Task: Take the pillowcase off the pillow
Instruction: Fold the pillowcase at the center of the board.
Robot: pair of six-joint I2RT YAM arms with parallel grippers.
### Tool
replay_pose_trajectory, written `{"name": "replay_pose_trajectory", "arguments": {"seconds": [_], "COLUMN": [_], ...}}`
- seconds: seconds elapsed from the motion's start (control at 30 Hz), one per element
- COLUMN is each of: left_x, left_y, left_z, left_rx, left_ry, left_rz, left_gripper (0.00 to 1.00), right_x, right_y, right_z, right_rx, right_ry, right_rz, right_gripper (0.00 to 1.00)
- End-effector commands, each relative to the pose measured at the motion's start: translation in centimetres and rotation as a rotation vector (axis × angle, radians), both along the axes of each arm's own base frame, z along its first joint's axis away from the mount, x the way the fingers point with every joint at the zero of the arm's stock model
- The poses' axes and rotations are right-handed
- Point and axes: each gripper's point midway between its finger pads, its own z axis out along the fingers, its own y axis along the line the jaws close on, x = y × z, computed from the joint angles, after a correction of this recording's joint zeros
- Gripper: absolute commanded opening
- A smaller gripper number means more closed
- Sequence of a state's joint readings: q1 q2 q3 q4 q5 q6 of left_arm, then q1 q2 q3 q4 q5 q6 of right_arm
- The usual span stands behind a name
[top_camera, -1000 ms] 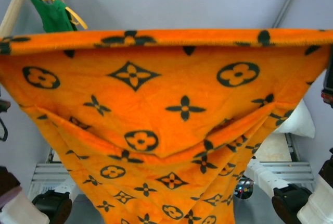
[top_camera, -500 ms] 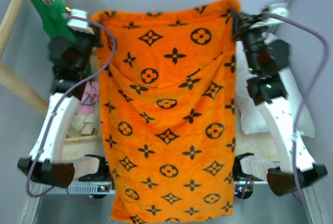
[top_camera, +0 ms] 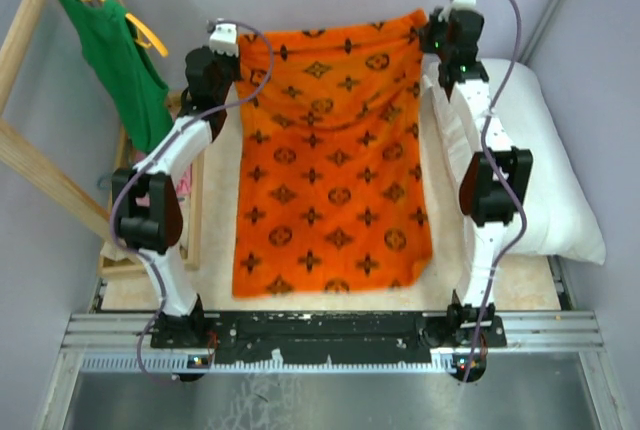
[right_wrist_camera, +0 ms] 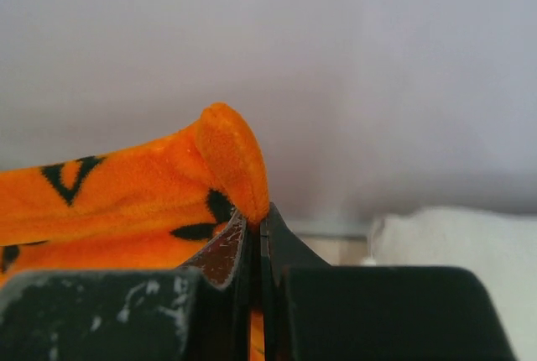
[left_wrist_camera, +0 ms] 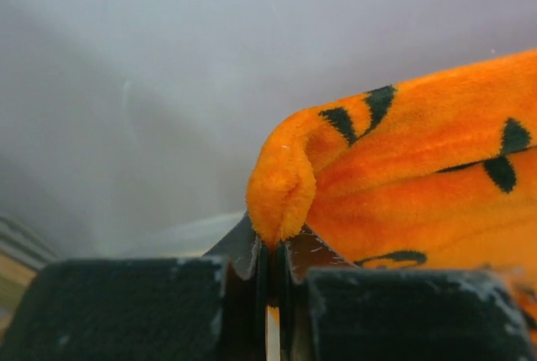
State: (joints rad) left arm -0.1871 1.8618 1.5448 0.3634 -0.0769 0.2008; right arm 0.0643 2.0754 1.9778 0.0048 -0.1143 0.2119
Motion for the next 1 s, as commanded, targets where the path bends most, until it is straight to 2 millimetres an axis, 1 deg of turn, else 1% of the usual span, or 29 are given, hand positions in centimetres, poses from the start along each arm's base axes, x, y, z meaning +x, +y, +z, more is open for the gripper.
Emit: {"name": "replay_pose_trajectory", "arguments": {"seconds": [0.0, 0.07, 0.1, 0.2, 0.3, 0.4, 0.47, 0.53, 0.6, 0.63, 0.67, 0.7, 0.8, 0.83, 0.9, 0.97], "left_x": [3.0, 3.9, 4.1, 3.7, 1.8, -1.1, -3.0, -4.8, -6.8, -7.8, -8.8, -9.7, -12.0, -12.7, -13.9, -15.1], "left_y": [1.9, 1.7, 1.5, 1.4, 0.9, 0.3, -0.1, -0.3, -0.8, -1.1, -1.4, -1.7, -2.3, -2.4, -2.7, -3.2], "left_z": [5.6, 5.2, 5.0, 3.9, 2.6, 0.6, -0.6, -2.3, -3.8, -4.7, -5.6, -6.6, -9.3, -10.2, -11.8, -13.0], "left_rx": [0.035, 0.051, 0.060, 0.095, 0.122, 0.135, 0.140, 0.126, 0.102, 0.086, 0.070, 0.054, 0.019, 0.011, -0.006, -0.013], "left_ry": [-0.223, -0.226, -0.228, -0.250, -0.283, -0.277, -0.261, -0.225, -0.197, -0.181, -0.167, -0.151, -0.103, -0.084, -0.049, -0.021], "left_rz": [0.044, 0.007, -0.007, -0.044, -0.086, -0.145, -0.179, -0.210, -0.243, -0.264, -0.278, -0.291, -0.293, -0.290, -0.286, -0.290], "left_gripper": [0.00, 0.00, 0.00, 0.00, 0.00, 0.00, 0.00, 0.00, 0.04, 0.05, 0.06, 0.07, 0.09, 0.09, 0.09, 0.09], "right_x": [1.0, 1.4, 1.3, 0.3, -1.5, -4.1, -6.0, -8.0, -10.0, -11.3, -11.8, -12.6, -14.1, -14.8, -15.8, -16.7], "right_y": [0.6, 0.8, 0.9, 0.8, 0.4, -0.2, -0.8, -1.6, -2.4, -2.8, -3.1, -3.6, -4.7, -5.0, -5.7, -5.6], "right_z": [10.0, 10.3, 10.3, 8.9, 7.7, 6.8, 5.5, 3.8, 1.6, 1.3, -0.5, -1.7, -6.4, -8.4, -10.7, -12.3], "right_rx": [-0.027, -0.048, -0.055, -0.078, -0.097, -0.122, -0.135, -0.149, -0.157, -0.156, -0.155, -0.145, -0.072, -0.035, 0.023, 0.081], "right_ry": [-0.194, -0.195, -0.194, -0.177, -0.180, -0.183, -0.161, -0.125, -0.077, -0.069, -0.031, -0.004, 0.110, 0.156, 0.209, 0.246], "right_rz": [0.057, 0.073, 0.078, 0.089, 0.076, 0.057, 0.032, 0.003, -0.035, -0.055, -0.070, -0.092, -0.181, -0.214, -0.281, -0.300], "right_gripper": [0.00, 0.00, 0.00, 0.00, 0.00, 0.00, 0.00, 0.00, 0.00, 0.00, 0.00, 0.00, 0.00, 0.00, 0.00, 0.00]}}
